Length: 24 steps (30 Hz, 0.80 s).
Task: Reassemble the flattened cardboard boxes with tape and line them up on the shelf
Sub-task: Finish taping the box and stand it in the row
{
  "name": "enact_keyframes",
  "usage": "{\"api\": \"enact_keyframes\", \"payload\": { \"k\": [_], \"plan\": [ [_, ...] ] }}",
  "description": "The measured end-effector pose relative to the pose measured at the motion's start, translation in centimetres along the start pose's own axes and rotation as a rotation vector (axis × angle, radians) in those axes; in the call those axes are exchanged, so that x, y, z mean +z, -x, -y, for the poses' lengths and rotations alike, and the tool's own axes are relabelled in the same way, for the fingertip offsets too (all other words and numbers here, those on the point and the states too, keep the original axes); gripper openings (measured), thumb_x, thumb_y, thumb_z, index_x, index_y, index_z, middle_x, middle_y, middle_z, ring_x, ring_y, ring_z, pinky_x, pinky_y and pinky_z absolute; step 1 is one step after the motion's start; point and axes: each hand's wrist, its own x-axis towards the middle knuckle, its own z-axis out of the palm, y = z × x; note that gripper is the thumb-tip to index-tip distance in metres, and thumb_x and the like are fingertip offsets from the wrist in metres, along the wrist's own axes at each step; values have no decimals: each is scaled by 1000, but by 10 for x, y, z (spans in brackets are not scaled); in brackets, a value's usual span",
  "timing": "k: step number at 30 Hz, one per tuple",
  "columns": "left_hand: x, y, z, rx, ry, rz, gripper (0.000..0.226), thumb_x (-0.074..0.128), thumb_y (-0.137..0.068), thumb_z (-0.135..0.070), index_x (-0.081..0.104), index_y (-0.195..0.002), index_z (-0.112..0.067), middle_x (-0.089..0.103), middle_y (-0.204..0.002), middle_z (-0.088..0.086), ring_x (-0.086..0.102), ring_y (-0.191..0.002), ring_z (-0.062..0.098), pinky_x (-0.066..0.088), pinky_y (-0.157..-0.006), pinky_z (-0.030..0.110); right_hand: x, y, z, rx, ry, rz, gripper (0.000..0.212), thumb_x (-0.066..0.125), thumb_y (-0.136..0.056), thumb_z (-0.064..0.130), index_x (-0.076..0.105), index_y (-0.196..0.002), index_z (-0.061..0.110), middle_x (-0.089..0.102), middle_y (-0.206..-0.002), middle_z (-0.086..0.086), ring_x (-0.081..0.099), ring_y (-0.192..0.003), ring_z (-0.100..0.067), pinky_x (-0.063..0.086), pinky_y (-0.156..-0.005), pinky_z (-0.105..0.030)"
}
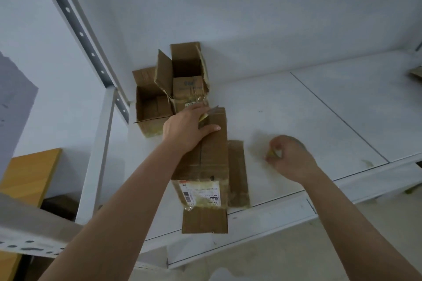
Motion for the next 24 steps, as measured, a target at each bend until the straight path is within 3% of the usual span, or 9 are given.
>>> {"api": "enact_keyframes", "payload": {
  "k": [2, 4, 9, 13, 16, 18, 20, 22, 24],
  "plan": [
    [-1, 5, -4, 7, 36, -52, 61, 53, -88, -65, 48, -141, -36, 45, -147, -12, 55, -123, 19, 46, -85, 35, 0, -5, -17, 44, 324, 66, 52, 63, -89, 40, 50, -133, 15, 50, -139, -9, 43, -130, -30, 35, -104, -35],
    [-3, 9, -7, 21, 57, -81, 50, 51, -94, -56, 50, -139, -33, 49, -144, -10, 56, -122, 20, 48, -88, 38, 6, -6, -26, 83, 469, 161, 46, 55, -92, 42, 50, -132, 19, 52, -139, -7, 43, -131, -27, 30, -106, -34],
    [-7, 19, -13, 47, 140, -127, 38, 39, -104, -37, 56, -136, -26, 60, -135, -1, 57, -119, 26, 43, -88, 33, 12, -4, -27, 55, 598, -19, 26, 46, -94, 34, 63, -114, 34, 68, -109, 6, 60, -108, -14, 21, -112, -37],
    [-10, 25, -14, -1, 233, -60, 40, 36, -103, -41, 58, -133, -26, 65, -125, 2, 59, -113, 24, 39, -83, 30, 8, 3, -10, 5, 585, -36, 28, 45, -96, 39, 65, -112, 29, 68, -112, 7, 60, -109, -14, 17, -115, -38],
    [-10, 29, -16, -30, 300, -28, 39, 36, -103, -42, 62, -127, -24, 67, -115, 2, 60, -105, 23, 41, -79, 30, -13, 11, 11, -71, 493, -134, 26, 49, -96, 35, 65, -115, 28, 66, -118, 4, 58, -114, -17, 21, -113, -38],
    [-10, 30, -17, -30, 346, -44, 38, 38, -103, -42, 64, -121, -21, 67, -102, 0, 61, -96, 21, 43, -76, 30, -36, 16, 25, -164, 262, -164, 17, 56, -94, 30, 68, -104, 24, 67, -100, 1, 59, -98, -22, 34, -95, -33],
    [-11, 32, -21, -49, 511, -67, 43, 42, -101, -48, 65, -107, -12, 60, -75, 0, 57, -72, 20, 43, -63, 31, -56, 24, 39, -219, -114, -93, 14, 63, -92, 23, 65, -81, 14, 56, -71, -2, 52, -75, -21, 37, -68, -26],
    [-17, 35, -26, -82, 742, -68, 60, 44, -95, -59, 64, -96, -2, 54, -61, 0, 51, -55, 15, 39, -54, 25, -66, 32, 52, -259, -348, -20, 13, 65, -91, 16, 67, -81, 8, 57, -70, -16, 50, -68, -18, 35, -59, -25],
    [-26, 37, -32, -85, 863, -33, 67, 40, -88, -68, 72, -96, -10, 69, -68, -10, 63, -64, 4, 40, -63, 17, -67, 38, 62, -316, -369, -4, 11, 66, -91, 14, 68, -80, 12, 60, -69, -11, 52, -63, -9, 38, -58, -23]
  ]
}}
